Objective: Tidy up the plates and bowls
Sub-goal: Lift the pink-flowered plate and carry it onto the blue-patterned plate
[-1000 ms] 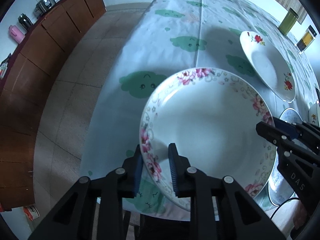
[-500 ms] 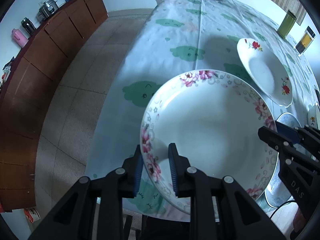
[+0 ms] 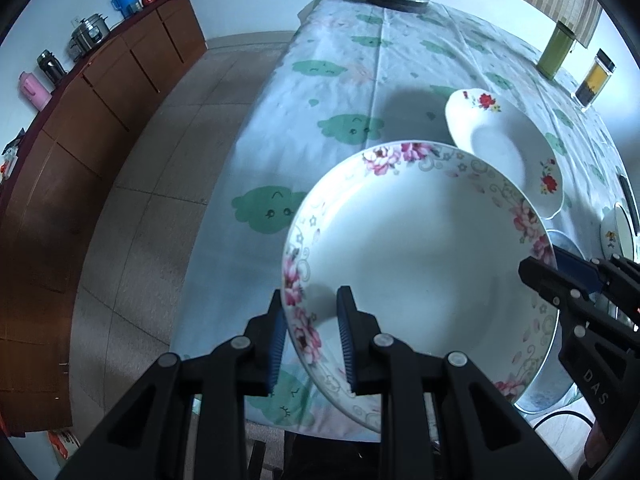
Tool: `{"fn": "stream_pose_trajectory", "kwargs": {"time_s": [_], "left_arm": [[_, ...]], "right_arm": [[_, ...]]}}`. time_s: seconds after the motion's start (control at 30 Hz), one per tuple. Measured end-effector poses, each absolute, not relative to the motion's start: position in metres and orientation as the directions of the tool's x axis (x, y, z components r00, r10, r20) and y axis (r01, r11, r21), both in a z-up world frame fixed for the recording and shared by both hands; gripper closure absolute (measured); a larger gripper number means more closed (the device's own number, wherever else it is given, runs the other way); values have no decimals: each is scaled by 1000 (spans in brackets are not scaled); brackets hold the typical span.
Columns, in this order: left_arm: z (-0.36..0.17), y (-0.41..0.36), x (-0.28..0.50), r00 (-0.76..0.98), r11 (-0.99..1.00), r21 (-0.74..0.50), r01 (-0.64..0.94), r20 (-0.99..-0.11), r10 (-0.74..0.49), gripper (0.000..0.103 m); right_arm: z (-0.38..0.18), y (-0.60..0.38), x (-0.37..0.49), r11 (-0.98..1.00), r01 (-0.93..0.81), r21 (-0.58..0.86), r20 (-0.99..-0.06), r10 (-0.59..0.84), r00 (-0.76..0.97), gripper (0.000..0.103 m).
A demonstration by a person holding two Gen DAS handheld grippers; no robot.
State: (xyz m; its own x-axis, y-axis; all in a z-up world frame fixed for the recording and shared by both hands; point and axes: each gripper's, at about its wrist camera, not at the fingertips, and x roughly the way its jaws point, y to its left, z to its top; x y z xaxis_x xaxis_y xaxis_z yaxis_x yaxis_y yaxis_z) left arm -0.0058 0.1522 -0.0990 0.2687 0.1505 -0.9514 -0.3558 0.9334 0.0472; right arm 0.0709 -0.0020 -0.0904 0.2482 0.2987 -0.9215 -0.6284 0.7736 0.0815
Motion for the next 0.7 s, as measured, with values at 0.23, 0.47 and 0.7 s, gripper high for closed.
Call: {"fn": "stream_pose_trajectory", "kwargs": {"time_s": [0.23, 0.47, 0.7], "left_arm": [[-94, 141, -4, 284, 943, 45, -329, -948, 145, 81], [-88, 132, -1, 299, 951, 46, -307, -944, 142, 81], [-84, 122, 2, 311, 958, 46, -284, -941, 137, 81]], "right_arm": [[-85, -15, 69, 791, -608, 73, -918, 292, 269, 81], [-82, -26, 67, 803, -592, 67, -914, 286, 286, 81], [-79, -38, 66, 819, -571, 62, -913, 278, 300, 81]]}}
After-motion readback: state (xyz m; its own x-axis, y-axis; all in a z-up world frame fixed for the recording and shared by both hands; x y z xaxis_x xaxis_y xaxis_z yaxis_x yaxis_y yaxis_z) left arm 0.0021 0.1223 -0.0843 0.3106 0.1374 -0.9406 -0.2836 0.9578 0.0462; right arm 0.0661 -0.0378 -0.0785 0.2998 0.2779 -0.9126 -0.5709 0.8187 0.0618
